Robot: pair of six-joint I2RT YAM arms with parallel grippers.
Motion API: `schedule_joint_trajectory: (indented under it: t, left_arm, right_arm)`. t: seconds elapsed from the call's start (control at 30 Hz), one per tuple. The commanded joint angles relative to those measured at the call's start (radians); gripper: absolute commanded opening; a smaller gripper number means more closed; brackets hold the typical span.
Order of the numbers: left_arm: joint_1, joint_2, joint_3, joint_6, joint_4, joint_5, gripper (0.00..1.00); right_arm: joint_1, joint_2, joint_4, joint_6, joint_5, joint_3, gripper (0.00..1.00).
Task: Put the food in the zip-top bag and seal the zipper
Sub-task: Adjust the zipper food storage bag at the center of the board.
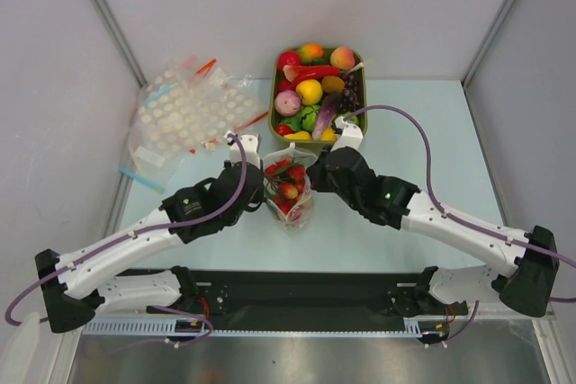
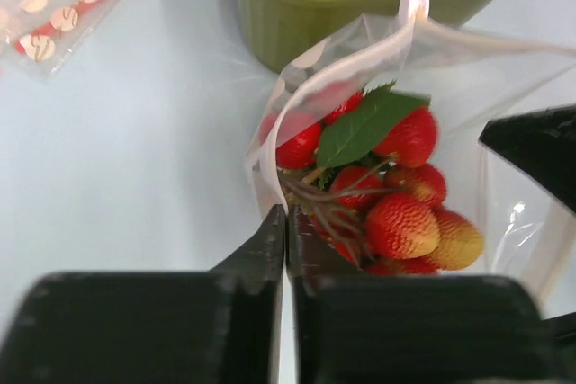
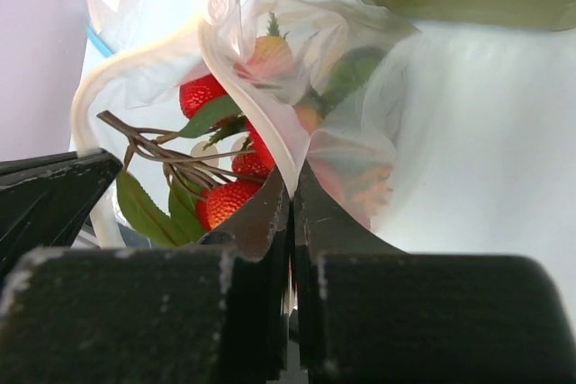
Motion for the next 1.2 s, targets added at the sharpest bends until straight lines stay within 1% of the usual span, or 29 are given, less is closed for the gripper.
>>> schedule_joint_trajectory:
  t: [0.0, 0.13, 0.2, 0.23, 0.27, 0.3, 0.37, 0.47, 0.53, 0.57, 0.6, 0.7, 0.9, 1.03, 1.13, 1.17]
  left_arm:
    - [0.005, 0.000, 0.027, 0.028, 0.024, 0.027, 0.01]
    - [0.005, -0.026, -0.007, 0.066, 0.095, 0.068, 0.00]
    - [0.007, -0.037, -0.025, 0.080, 0.159, 0.105, 0.00]
    - [0.007, -0.055, -0.048, 0.100, 0.182, 0.146, 0.01]
    - [0.005, -0.068, -0.065, 0.108, 0.235, 0.163, 0.00]
    - [0.005, -0.078, -0.079, 0.114, 0.262, 0.175, 0.00]
    - [0.007, -0.109, -0.125, 0.134, 0.335, 0.214, 0.00]
    - [0.005, -0.118, -0.171, 0.164, 0.421, 0.275, 0.00]
    - [0.005, -0.108, -0.185, 0.180, 0.448, 0.290, 0.00]
    - [0.005, -0.100, -0.185, 0.181, 0.455, 0.297, 0.00]
    - [0.005, -0.082, -0.185, 0.186, 0.457, 0.309, 0.00]
    - [0.008, -0.045, -0.180, 0.192, 0.460, 0.300, 0.00]
    - [0.036, -0.034, -0.185, 0.221, 0.468, 0.304, 0.00]
    - [0.042, -0.032, -0.195, 0.243, 0.461, 0.225, 0.00]
    - [0.048, -0.031, -0.203, 0.243, 0.468, 0.215, 0.00]
    - [0.050, -0.032, -0.206, 0.243, 0.472, 0.215, 0.00]
  right_arm:
    - [0.003, -0.031, 0.066, 0.004, 0.005, 0.002, 0.00]
    - [0.046, -0.022, 0.108, -0.043, -0.032, 0.014, 0.00]
    - [0.069, -0.016, 0.151, -0.088, -0.063, 0.017, 0.00]
    - [0.095, -0.010, 0.167, -0.107, -0.072, 0.019, 0.00]
    - [0.107, -0.005, 0.179, -0.126, -0.087, 0.023, 0.00]
    - [0.121, -0.001, 0.185, -0.153, -0.087, 0.030, 0.06]
    - [0.141, 0.021, 0.190, -0.174, -0.090, 0.043, 0.11]
    - [0.144, 0.041, 0.188, -0.183, -0.098, 0.050, 0.16]
    - [0.144, 0.045, 0.184, -0.187, -0.090, 0.047, 0.22]
    - [0.144, 0.049, 0.184, -0.190, -0.080, 0.045, 0.26]
    - [0.144, 0.047, 0.182, -0.195, -0.078, 0.045, 0.36]
    - [0.142, 0.045, 0.164, -0.209, -0.066, 0.047, 0.52]
    - [0.135, 0.010, 0.158, -0.223, -0.038, 0.040, 0.56]
    - [0.121, -0.048, 0.196, -0.235, -0.030, 0.001, 0.58]
    - [0.104, -0.102, 0.228, -0.246, -0.029, -0.036, 0.59]
    - [0.099, -0.118, 0.237, -0.258, -0.037, -0.056, 0.61]
